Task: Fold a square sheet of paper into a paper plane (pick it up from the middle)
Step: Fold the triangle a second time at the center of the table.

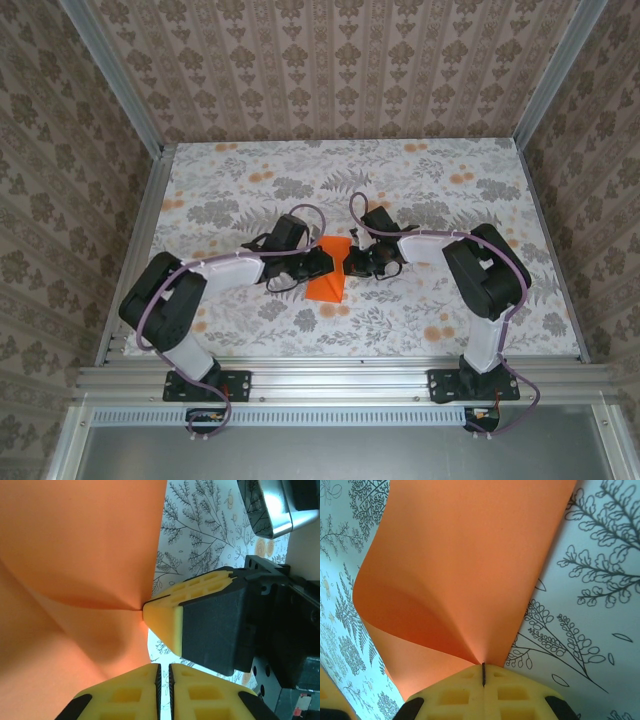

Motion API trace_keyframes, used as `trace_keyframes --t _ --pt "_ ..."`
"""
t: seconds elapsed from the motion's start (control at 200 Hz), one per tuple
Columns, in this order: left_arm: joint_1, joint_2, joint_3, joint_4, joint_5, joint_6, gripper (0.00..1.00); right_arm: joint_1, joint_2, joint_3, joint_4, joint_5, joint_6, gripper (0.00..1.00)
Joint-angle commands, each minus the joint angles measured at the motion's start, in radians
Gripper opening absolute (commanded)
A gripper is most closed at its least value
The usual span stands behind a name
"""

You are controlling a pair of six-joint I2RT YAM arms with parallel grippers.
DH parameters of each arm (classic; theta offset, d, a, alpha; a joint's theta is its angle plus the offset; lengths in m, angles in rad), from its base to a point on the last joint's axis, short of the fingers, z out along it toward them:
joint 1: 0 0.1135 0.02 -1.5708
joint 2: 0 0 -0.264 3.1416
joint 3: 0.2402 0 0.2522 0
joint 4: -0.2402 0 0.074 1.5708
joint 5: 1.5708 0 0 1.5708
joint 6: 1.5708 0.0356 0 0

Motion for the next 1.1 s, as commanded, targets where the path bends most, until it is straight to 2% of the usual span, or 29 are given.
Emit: trace_keyframes --t 0.0,0.45,0.86,1.09 --pt "-0.004 0.031 -0.016 0.053 0.026 -0.016 0.15 -0.005 0.037 0.006 -0.034 0.046 -0.012 0.01" --pt "-0.003 0.095 -0.022 0.064 0.017 -0.013 0.14 -0.009 0.042 0.005 -0.029 0.039 -0.003 0.03" --pt "-0.002 0.107 -0.03 0.065 0.004 -0.018 0.13 -0.012 0.043 0.003 -0.017 0.017 0.007 0.16" --pt "-0.003 0.117 -0.026 0.072 0.003 -0.021 0.12 -0.015 0.038 -0.013 0.01 -0.012 0.007 0.2"
